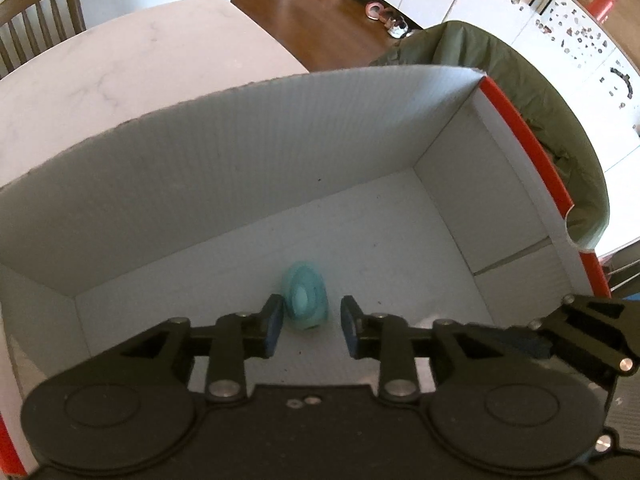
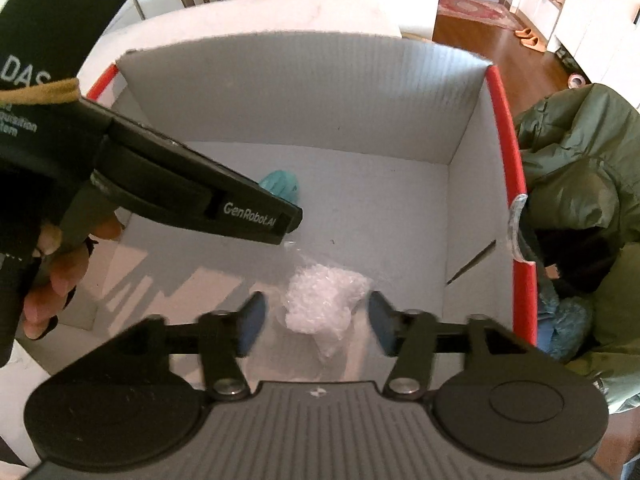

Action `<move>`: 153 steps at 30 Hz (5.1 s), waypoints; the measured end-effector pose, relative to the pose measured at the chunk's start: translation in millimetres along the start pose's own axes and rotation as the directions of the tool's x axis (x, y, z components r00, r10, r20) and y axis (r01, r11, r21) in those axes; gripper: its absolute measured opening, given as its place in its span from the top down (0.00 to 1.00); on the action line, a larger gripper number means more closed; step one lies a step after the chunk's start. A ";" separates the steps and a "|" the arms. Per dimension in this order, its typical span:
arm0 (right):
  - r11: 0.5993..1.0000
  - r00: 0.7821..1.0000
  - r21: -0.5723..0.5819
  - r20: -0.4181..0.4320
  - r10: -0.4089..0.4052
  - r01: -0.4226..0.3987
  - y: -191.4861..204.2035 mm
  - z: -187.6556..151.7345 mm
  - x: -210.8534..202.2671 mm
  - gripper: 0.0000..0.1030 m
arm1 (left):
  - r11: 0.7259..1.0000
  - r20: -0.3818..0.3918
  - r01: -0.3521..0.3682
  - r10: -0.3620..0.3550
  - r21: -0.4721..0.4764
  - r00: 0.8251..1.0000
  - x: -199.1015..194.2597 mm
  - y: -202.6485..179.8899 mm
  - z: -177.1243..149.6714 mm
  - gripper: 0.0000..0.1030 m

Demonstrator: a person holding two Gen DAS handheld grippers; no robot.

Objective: Organize objects
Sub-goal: 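Open the left gripper releasing the teal toy while the right releases the bead bag, then withdraw both tools from the box back over the table, then grasp the green foam tube with the left gripper while the right grasps the brown braided cord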

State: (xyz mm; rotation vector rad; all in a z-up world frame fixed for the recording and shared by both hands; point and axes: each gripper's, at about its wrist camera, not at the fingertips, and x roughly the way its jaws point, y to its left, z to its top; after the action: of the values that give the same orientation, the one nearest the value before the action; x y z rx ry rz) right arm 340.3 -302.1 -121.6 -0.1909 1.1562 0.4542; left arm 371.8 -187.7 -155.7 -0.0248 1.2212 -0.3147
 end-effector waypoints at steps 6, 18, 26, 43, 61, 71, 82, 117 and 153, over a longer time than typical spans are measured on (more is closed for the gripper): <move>1.000 0.999 0.021 0.037 0.013 -0.014 -3.0 -3.9 -16.4 0.43 | 0.999 0.057 0.022 -0.019 -0.038 0.998 -19.8 4.8 -8.8 0.44; 1.000 0.984 0.021 0.176 -0.017 0.013 9.1 -10.0 -58.3 0.43 | 0.998 0.216 0.050 -0.044 -0.025 0.975 -78.0 7.1 -17.3 0.37; 0.999 0.969 0.044 0.247 -0.004 -0.008 19.8 -10.2 -87.2 0.43 | 0.999 0.332 0.047 -0.036 -0.026 0.942 -125.4 10.6 -31.7 0.32; 0.998 0.915 0.063 0.404 -0.005 -0.022 71.4 -20.8 -136.6 0.35 | 1.000 0.464 0.003 0.006 -0.019 0.886 -200.0 45.5 -94.8 0.28; 0.996 0.869 -0.013 0.488 0.078 -0.083 172.7 -17.2 -146.7 0.18 | 0.997 0.523 -0.042 0.068 -0.060 0.849 -251.3 117.3 -158.2 0.15; 0.994 0.840 -0.038 0.532 0.108 -0.105 219.3 -17.7 -147.3 0.11 | 0.993 0.579 -0.057 0.104 -0.099 0.809 -274.1 157.4 -192.4 0.02; 0.994 0.845 -0.048 0.524 0.107 -0.097 266.8 -12.6 -133.9 0.06 | 0.982 0.594 -0.073 0.164 -0.175 0.788 -287.9 214.3 -223.0 0.00; 0.996 0.937 -0.049 0.345 -0.058 0.079 313.6 5.8 -9.3 0.06 | 0.922 0.348 -0.234 0.338 -0.307 0.874 -202.8 334.4 -309.7 0.01; 0.990 0.984 -0.103 0.165 -0.074 0.091 313.4 29.1 77.4 0.67 | 0.920 0.283 -0.289 0.361 -0.265 0.889 -165.6 340.0 -308.7 0.22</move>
State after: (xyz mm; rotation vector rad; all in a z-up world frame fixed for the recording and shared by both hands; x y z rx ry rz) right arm 251.8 8.0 -153.9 -0.2920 0.9623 0.4519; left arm 111.9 225.1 -174.4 -0.0556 0.9026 0.1189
